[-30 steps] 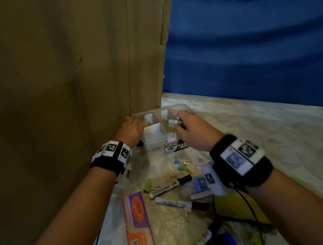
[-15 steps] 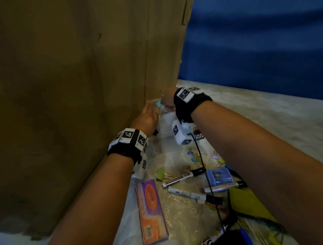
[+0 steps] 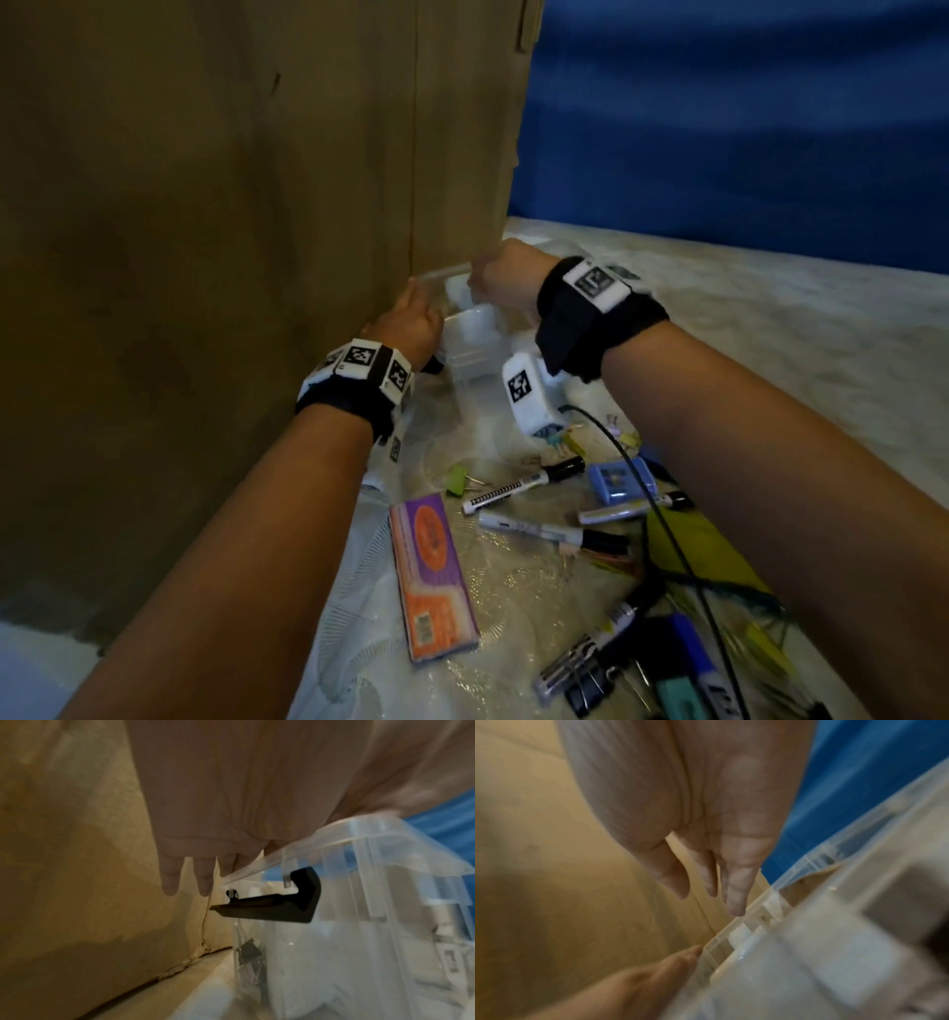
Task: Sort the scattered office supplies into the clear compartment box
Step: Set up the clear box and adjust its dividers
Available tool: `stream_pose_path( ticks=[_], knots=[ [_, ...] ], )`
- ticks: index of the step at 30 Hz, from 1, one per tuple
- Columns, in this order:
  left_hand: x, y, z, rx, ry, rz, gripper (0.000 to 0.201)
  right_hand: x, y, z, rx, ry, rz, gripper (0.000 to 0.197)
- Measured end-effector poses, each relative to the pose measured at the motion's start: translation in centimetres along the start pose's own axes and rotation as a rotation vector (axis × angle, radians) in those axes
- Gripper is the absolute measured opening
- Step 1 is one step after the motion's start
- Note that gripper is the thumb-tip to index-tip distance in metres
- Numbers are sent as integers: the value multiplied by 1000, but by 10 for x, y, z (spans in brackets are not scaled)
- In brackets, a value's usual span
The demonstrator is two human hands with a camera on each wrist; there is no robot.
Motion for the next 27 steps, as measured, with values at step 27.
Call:
stream_pose_path(
  ticks=[27],
  knots=[
    [15, 127, 56, -375, -469, 161, 47, 220, -9, 115, -493, 773, 120, 62]
  ],
)
Point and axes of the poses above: each hand's wrist, its own y-axis away from the middle knuckle, its own z-axis out of the palm, x = y × z, the point moved 5 cm from there along -y, towards the middle knuckle, and after that the axes turned 4 degrees about -z, right-handed, at the moved point
